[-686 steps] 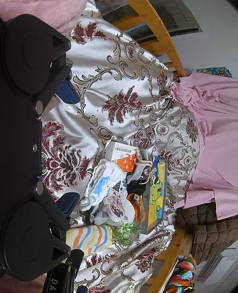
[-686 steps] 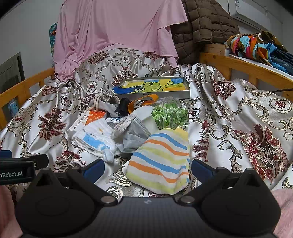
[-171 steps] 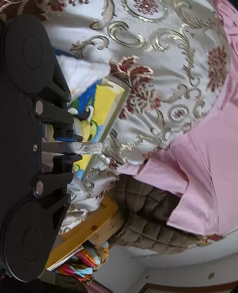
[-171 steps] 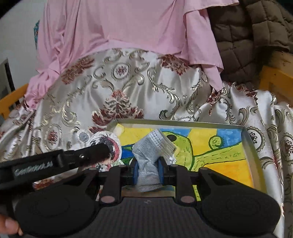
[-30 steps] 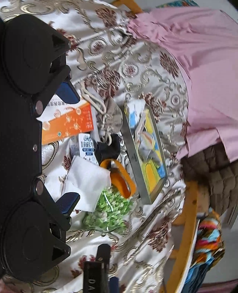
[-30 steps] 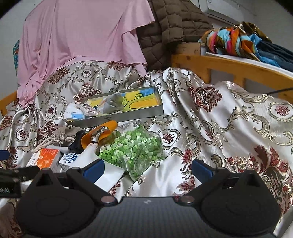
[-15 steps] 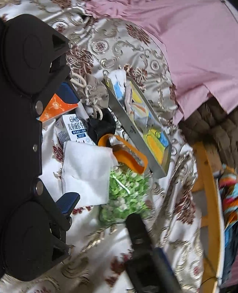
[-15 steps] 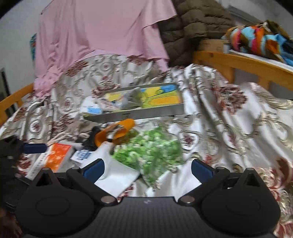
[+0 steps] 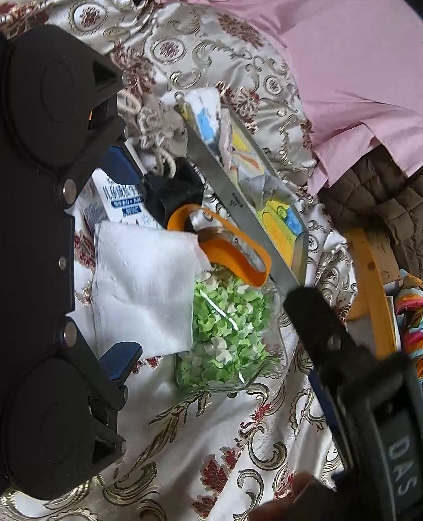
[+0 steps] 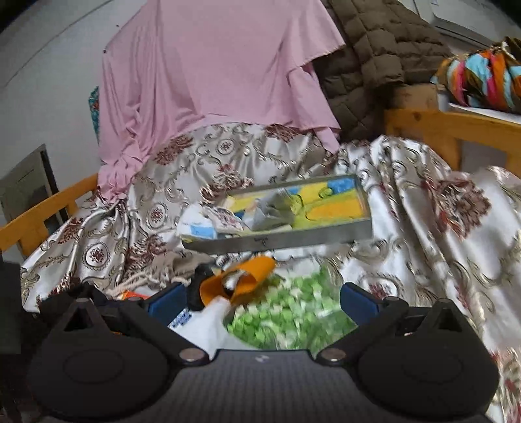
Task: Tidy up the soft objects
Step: 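Grasp the white cloth square with the left tool while the right tool grasps the orange strap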
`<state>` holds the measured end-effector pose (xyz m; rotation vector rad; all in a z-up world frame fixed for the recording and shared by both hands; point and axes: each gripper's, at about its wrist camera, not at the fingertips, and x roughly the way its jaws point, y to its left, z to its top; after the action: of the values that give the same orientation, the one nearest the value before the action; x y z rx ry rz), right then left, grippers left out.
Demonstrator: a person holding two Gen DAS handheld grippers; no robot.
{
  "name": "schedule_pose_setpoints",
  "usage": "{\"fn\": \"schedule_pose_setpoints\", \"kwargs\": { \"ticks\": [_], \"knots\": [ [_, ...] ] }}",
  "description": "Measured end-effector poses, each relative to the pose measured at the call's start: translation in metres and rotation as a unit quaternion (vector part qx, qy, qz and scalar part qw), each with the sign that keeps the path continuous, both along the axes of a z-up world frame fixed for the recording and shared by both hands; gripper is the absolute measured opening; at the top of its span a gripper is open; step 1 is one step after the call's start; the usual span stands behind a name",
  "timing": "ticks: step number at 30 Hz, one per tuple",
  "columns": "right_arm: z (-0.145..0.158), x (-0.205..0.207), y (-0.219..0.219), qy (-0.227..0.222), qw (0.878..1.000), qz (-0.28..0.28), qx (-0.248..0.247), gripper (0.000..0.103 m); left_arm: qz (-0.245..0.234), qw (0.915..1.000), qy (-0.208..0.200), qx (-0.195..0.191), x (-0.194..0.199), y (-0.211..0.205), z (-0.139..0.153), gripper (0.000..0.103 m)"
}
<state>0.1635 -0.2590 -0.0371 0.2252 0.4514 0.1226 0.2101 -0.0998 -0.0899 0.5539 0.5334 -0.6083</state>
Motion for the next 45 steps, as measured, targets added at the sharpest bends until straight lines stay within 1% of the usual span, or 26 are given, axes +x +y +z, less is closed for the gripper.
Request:
{"fn": "schedule_pose_setpoints", "kwargs": {
  "ticks": [1, 3, 6, 11, 13, 15, 17, 19, 20, 24, 26, 29, 31, 33, 36, 38, 41, 45],
  "knots": [
    [-0.001, 0.004, 0.0, -0.002, 1.0, 0.007, 0.001, 0.102, 0.0, 1.0, 0.004, -0.001, 0.002, 0.0, -0.002, 0.102],
    [-0.003, 0.012, 0.0, -0.003, 1.0, 0.018, 0.0, 0.097, 0.002, 0.9999, 0.012, -0.006, 0.005, 0.0, -0.004, 0.101],
    [-0.007, 0.019, 0.001, 0.001, 1.0, 0.025, -0.003, 0.094, 0.004, 0.9997, 0.022, -0.014, 0.01, 0.0, -0.007, 0.101],
    [-0.012, 0.031, 0.001, 0.005, 0.999, 0.034, 0.012, 0.093, 0.001, 0.9989, 0.036, -0.029, 0.016, -0.001, -0.01, 0.093],
    [-0.013, 0.038, 0.004, 0.005, 0.999, 0.037, 0.008, 0.091, -0.001, 0.9986, 0.044, -0.03, 0.017, -0.001, -0.013, 0.088],
    [-0.014, 0.047, 0.006, 0.006, 0.999, 0.04, 0.005, 0.086, 0.001, 0.9981, 0.052, -0.033, 0.02, 0.0, -0.015, 0.085],
    [-0.017, 0.055, 0.008, 0.008, 0.999, 0.043, 0.003, 0.083, 0.005, 0.9979, 0.051, -0.039, 0.021, 0.001, -0.015, 0.082],
    [-0.02, 0.063, 0.011, 0.01, 0.999, 0.045, 0.002, 0.081, 0.009, 0.9978, 0.05, -0.042, 0.022, 0.002, -0.014, 0.077],
    [-0.021, 0.066, 0.012, 0.011, 0.999, 0.048, -0.001, 0.08, 0.012, 0.998, 0.048, -0.04, 0.023, 0.001, -0.014, 0.075],
    [-0.028, 0.074, 0.016, 0.014, 0.998, 0.051, -0.016, 0.076, 0.02, 0.9992, 0.031, -0.016, 0.023, -0.002, -0.014, 0.062],
    [-0.028, 0.078, 0.016, 0.014, 0.998, 0.052, -0.012, 0.076, 0.02, 0.9993, 0.028, -0.012, 0.023, -0.002, -0.014, 0.06],
    [-0.028, 0.083, 0.016, 0.016, 0.998, 0.054, -0.005, 0.075, 0.01, 0.9998, 0.019, -0.003, 0.019, -0.005, -0.014, 0.053],
    [-0.028, 0.086, 0.017, 0.02, 0.998, 0.052, -0.012, 0.071, 0.002, 0.9999, 0.009, 0.008, 0.015, -0.008, -0.015, 0.048],
    [-0.029, 0.086, 0.02, 0.02, 0.998, 0.05, -0.024, 0.064, -0.005, 0.9998, 0.003, 0.016, 0.012, -0.01, -0.015, 0.044],
    [-0.03, 0.087, 0.024, 0.021, 0.998, 0.053, -0.037, 0.06, -0.01, 0.9998, 0.007, 0.014, 0.011, -0.01, -0.012, 0.037],
    [-0.03, 0.086, 0.029, 0.019, 0.997, 0.052, -0.059, 0.058, -0.01, 0.9998, 0.01, 0.015, 0.011, -0.011, -0.011, 0.035],
    [-0.03, 0.084, 0.033, 0.018, 0.996, 0.052, -0.077, 0.052, -0.013, 0.9997, 0.01, 0.019, 0.01, -0.012, -0.01, 0.031],
    [-0.031, 0.082, 0.035, 0.017, 0.995, 0.05, -0.082, 0.045, -0.014, 0.9997, 0.017, 0.013, 0.01, -0.012, -0.008, 0.024]
  ]
}}
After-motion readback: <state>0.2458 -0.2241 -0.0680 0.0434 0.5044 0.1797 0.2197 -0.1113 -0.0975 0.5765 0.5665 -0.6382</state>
